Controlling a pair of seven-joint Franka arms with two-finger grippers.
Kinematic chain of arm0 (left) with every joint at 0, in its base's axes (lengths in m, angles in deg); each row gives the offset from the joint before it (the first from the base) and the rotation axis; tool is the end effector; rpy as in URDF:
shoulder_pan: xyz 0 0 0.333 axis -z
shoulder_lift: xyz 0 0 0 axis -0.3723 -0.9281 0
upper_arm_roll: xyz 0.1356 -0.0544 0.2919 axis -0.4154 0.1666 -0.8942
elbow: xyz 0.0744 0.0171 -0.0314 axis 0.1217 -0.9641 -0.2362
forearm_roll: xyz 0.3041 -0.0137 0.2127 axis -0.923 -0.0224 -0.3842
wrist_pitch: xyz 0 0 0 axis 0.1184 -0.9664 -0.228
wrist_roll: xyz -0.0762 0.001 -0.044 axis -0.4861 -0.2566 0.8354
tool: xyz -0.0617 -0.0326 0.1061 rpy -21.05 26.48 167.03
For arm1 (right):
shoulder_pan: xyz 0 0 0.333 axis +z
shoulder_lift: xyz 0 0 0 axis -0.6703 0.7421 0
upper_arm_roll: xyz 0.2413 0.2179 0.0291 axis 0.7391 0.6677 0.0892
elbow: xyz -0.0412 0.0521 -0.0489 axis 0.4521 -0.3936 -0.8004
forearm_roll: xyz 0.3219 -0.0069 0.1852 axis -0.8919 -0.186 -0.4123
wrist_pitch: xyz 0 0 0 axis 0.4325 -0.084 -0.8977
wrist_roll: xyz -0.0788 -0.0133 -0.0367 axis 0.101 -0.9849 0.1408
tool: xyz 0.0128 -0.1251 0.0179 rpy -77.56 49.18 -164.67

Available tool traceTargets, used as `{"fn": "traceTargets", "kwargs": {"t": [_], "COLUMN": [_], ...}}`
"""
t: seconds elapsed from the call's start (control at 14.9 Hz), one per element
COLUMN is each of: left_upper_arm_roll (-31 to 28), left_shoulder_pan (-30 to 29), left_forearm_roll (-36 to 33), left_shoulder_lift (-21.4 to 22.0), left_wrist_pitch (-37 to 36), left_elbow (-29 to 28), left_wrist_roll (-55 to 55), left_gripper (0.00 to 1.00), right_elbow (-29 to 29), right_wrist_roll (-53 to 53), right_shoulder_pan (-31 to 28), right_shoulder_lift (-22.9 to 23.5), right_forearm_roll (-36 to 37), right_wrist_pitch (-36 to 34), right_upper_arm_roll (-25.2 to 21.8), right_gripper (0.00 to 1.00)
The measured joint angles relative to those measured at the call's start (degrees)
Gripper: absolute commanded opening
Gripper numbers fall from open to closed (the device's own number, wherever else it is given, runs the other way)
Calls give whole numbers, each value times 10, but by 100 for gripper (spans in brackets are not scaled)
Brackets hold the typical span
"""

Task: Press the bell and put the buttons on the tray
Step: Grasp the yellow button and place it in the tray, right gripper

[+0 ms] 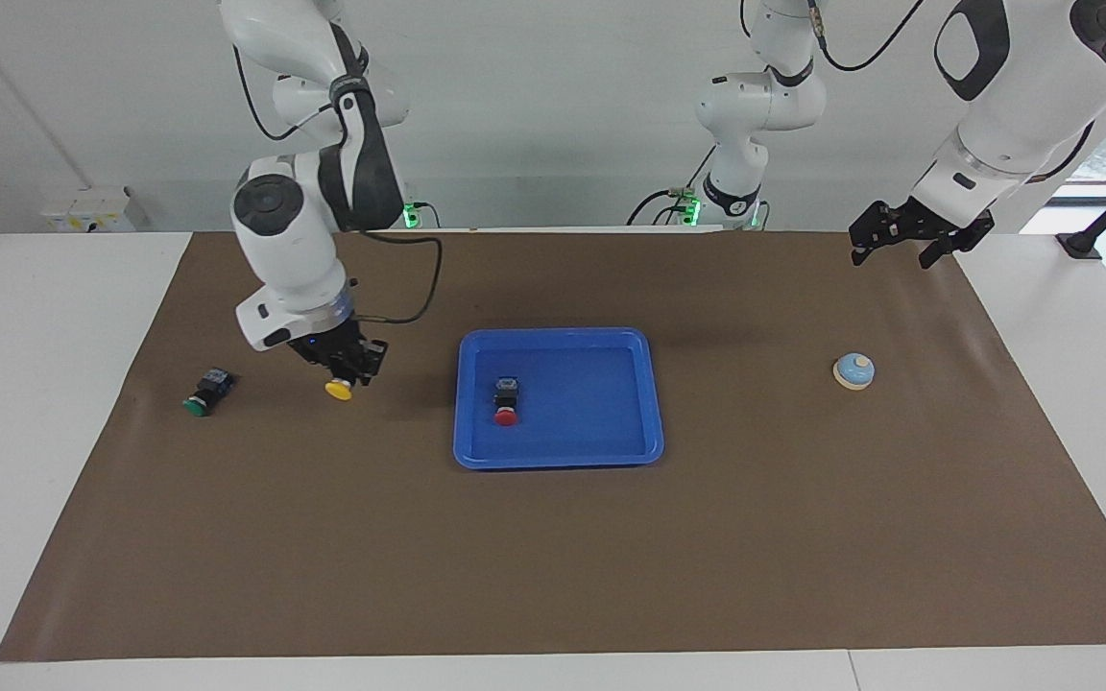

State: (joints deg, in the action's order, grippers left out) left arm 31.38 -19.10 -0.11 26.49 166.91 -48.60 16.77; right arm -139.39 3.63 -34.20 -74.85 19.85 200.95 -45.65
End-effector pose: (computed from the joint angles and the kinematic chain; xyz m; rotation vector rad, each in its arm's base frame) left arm 0.5178 -0.0217 0.5889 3.1162 -0.2118 -0.2124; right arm 0.5657 0.1536 0.4363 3.1183 -0.3406 -0.0403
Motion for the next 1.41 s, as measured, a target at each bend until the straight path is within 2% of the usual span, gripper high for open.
{"fn": "traceTargets", "kwargs": {"t": [0.2,0.34,0.47,0.6,0.87,0.94,1.01,1.41], "left_upper_arm_roll": [0,0,0,0,0,0,0,0], "left_shoulder_pan": [0,0,0,0,0,0,0,0], "left_forearm_roll": [0,0,0,0,0,0,0,0], "left_shoulder_lift": [0,0,0,0,0,0,0,0], "left_wrist_pitch": [0,0,0,0,0,0,0,0], "left_elbow": [0,0,0,0,0,0,0,0], "left_wrist_roll": [0,0,0,0,0,0,0,0], "left_gripper": [100,100,100,100,100,100,100,100], "right_elbow": [74,137,171,157,91,82,76,92], "right_wrist_roll": [86,123,136,136,130,131,135,152], "right_shoulder_pan": [111,166,194,196,198,201,205,190], "right_shoulder_lift": [53,119,182,212,206,202,197,159], "right_forearm_roll": [-1,0,3,3,4,4,4,4], "right_wrist_pitch": [-22,-26,9,59,138,143,143,68], "right_upper_arm_roll": [1,-1,-3,-4,-6,-6,-5,-14], "right_gripper": [0,0,0,0,0,74,100,100]}}
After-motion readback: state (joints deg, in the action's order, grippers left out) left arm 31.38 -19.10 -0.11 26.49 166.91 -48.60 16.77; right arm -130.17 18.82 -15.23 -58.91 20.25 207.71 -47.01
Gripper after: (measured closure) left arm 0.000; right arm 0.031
